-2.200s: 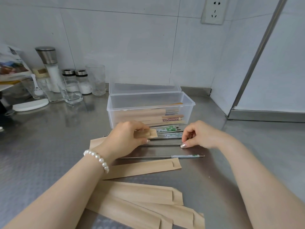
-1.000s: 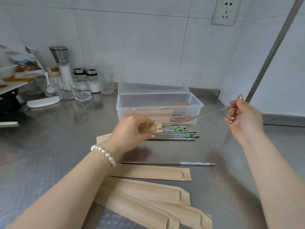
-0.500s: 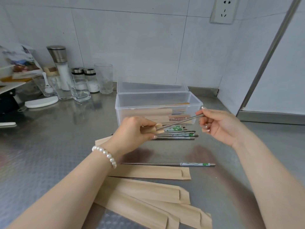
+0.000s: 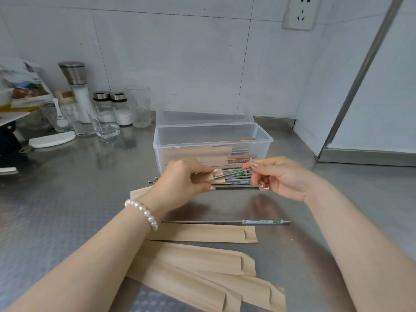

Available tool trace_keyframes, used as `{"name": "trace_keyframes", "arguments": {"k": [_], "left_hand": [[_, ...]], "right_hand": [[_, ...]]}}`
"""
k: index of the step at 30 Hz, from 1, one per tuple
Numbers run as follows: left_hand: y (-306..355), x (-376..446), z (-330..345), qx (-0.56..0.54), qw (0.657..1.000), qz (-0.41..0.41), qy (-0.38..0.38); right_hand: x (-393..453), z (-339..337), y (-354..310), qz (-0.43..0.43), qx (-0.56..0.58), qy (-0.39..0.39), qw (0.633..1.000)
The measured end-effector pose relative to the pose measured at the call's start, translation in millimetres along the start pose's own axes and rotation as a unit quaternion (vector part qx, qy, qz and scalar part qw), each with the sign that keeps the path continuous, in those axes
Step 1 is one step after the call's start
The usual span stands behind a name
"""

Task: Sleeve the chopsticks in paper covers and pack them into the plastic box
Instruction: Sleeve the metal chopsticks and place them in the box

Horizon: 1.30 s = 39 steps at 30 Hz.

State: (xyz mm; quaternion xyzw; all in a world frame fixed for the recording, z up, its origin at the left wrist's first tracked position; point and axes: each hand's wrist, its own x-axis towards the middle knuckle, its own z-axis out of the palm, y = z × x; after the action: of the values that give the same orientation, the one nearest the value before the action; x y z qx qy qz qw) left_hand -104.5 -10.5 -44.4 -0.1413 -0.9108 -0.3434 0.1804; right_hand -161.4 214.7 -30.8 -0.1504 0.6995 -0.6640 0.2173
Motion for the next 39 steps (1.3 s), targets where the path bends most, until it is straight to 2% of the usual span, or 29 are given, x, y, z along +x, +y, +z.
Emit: {"name": "trace_keyframes", "arguments": {"k": [9,10,12,14,16,20,23,32,39], "left_hand": [[0.3,0.1,1.6,0.002,1.0,0.0,-0.013],[-0.5,0.4,1.0,0.003,1.0,-0.002,-0.011],[-2.8,1.4,-0.9,0.006,1.0,-0.014,0.0],[-6.6,3.1,-2.6,0.015,0.999,-0.034,0.01],[-9.9,4.2,-3.2,0.027,0.998,-0.048,0.015],[-12.2,4.5,-3.0,0.04,0.998,-0.051,0.017],[-12.8,4.4,-3.4,0.047,0.998,-0.049,0.019],[-11.4,3.6,-2.5,0.047,0.998,-0.051,0.012],[-9.3,2.7,-3.2,0.046,0.998,-0.048,0.006]], "right_hand": [[-0.4,0.1,-0.9,0.017,-0.053,-0.023,0.998],[-0.6,-4.4,-2.5,0.005,-0.048,0.001,0.999],[0.1,-15.7,-4.0,-0.038,-0.064,0.111,0.991],[3.7,-26.3,0.9,-0.087,-0.164,0.243,0.952],[9.9,-29.4,9.6,-0.106,-0.262,0.287,0.915],[23.0,-25.4,23.7,-0.084,-0.383,0.245,0.887],[28.4,-23.5,25.4,-0.069,-0.428,0.217,0.875],[14.4,-28.8,15.7,-0.009,-0.383,0.154,0.911],[11.5,-29.3,10.5,0.022,-0.402,0.086,0.911]]}}
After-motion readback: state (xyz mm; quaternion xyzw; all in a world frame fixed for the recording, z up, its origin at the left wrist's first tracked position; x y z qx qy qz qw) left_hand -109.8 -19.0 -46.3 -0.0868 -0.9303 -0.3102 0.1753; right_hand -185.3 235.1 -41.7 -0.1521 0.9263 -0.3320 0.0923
